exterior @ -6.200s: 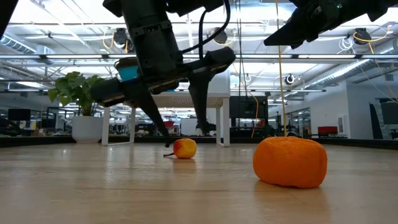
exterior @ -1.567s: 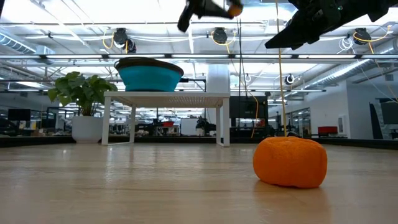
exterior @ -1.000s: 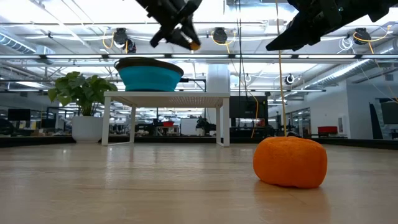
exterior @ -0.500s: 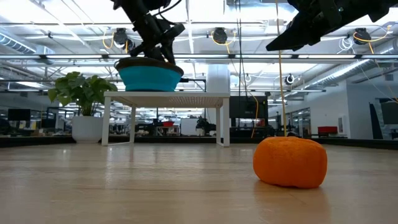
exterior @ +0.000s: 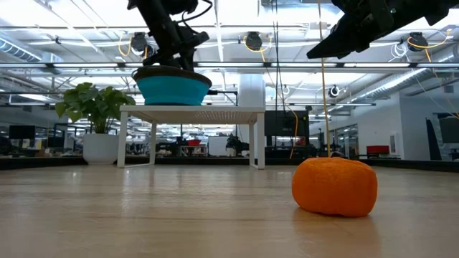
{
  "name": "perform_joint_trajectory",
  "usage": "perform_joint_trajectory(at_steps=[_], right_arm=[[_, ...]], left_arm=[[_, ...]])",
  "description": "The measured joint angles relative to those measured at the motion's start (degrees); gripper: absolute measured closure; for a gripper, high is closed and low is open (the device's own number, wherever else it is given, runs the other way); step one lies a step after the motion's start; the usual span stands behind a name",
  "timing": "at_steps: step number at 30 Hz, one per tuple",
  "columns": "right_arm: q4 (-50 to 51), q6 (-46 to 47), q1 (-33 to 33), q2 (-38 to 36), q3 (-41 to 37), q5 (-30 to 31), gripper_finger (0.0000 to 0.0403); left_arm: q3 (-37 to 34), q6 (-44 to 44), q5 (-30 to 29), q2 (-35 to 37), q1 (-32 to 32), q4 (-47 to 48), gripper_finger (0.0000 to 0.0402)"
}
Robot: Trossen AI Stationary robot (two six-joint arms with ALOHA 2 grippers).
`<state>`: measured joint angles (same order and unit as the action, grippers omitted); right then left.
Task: Pick & Place Fruit
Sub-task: Put the peas into the strainer bowl on the shelf
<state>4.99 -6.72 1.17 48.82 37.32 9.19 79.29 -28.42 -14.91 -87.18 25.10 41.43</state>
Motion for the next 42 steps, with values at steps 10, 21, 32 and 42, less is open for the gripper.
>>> perform_joint_trajectory(at_steps=[10, 21, 32, 42], right_arm=[[0.0, 0.0, 0.0, 0.0, 0.0, 0.0, 0.0399], [0.0, 0.0, 0.0, 0.0, 0.0, 0.0, 0.0399], [0.0, 0.0, 0.0, 0.0, 0.0, 0.0, 0.0399], [0.0, 0.0, 0.0, 0.0, 0.0, -0.2, 0.0399]], left_arm=[[0.0, 0.9, -0.1, 0.0, -0.5, -1.4, 0.0298], [0.0, 1.3, -0.1, 0.0, -0.5, -1.7, 0.0231], [-0.1, 2.4, 1.0, 6.7, -3.6, -6.5, 0.0216], [0.0, 6.3, -4.3, 9.4, -21.6, -15.2, 0.0305]])
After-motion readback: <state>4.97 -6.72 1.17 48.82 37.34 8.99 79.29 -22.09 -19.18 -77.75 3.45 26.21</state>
